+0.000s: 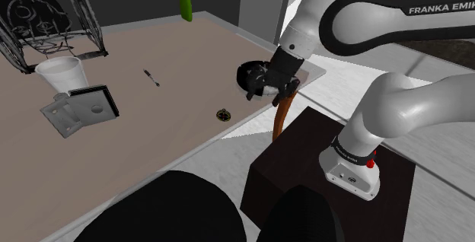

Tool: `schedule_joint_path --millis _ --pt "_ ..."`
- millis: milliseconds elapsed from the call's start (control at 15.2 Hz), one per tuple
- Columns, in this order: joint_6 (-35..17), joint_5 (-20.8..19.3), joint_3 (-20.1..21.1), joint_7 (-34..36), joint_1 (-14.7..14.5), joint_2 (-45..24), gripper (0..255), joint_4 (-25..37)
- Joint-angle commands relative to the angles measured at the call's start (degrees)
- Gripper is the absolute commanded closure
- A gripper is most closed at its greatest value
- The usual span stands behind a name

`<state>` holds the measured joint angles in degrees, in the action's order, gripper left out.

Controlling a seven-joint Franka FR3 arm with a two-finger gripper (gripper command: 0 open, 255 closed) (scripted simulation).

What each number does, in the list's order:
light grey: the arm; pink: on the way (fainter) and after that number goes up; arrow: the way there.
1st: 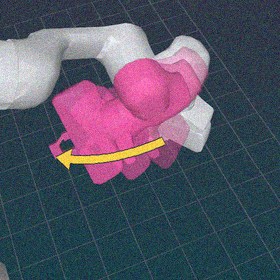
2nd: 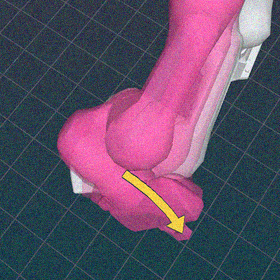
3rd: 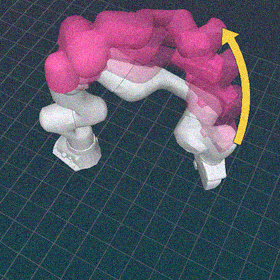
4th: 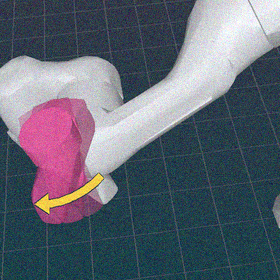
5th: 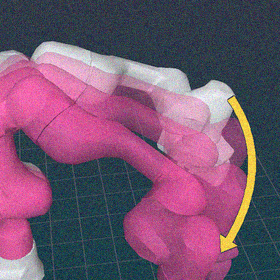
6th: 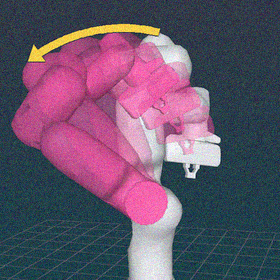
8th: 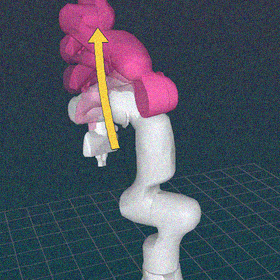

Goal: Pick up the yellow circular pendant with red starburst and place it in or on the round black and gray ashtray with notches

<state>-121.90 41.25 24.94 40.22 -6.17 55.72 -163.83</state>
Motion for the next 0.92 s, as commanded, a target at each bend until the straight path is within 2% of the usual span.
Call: schedule_joint_path --millis 0,264,858 --pt "-6.6 5.1 3.9 3.7 -0.3 -2.8 0 0.4" --pt "-19.1 13.5 11.9 10.4 0.5 -9.4 0 3.1" --pt "-29.6 18.8 17.3 7.8 1.6 -19.7 0 4.8"
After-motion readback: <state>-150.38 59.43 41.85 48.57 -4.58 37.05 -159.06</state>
